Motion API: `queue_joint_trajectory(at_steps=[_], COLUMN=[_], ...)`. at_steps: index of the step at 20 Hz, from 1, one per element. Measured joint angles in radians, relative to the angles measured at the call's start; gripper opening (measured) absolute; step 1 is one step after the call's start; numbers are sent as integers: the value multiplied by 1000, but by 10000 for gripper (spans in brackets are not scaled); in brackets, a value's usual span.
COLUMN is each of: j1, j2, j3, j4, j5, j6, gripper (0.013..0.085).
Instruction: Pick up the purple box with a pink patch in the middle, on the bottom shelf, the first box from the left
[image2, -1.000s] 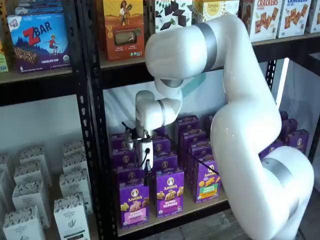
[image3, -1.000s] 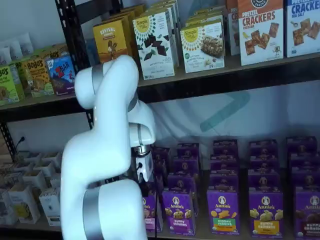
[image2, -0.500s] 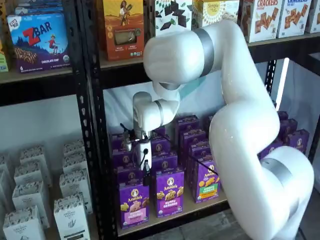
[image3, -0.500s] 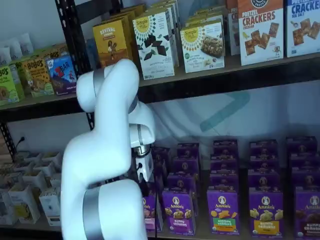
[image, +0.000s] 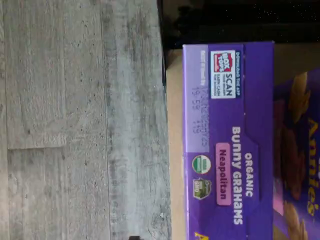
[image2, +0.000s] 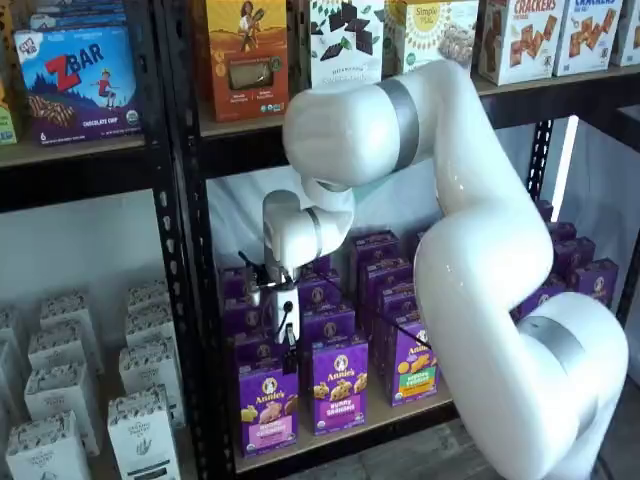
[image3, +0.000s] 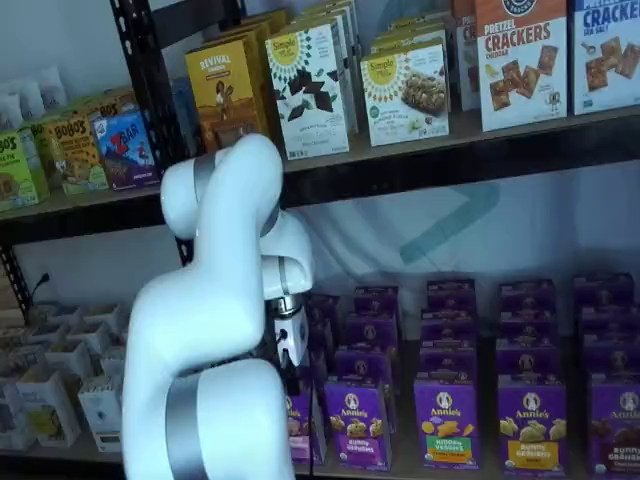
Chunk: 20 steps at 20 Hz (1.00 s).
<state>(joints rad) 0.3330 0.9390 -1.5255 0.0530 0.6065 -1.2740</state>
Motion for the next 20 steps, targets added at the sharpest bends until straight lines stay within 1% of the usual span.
queue_joint_trajectory(at_steps=[4, 8, 14, 20], j1=[7, 15, 24, 25], j2=[35, 54, 61, 64], j3=[-44, -63, -52, -40], j4=[-6, -17, -37, -32], j5=[26, 36, 22, 9], j6=[12, 30, 55, 51], gripper=[850, 850, 850, 850])
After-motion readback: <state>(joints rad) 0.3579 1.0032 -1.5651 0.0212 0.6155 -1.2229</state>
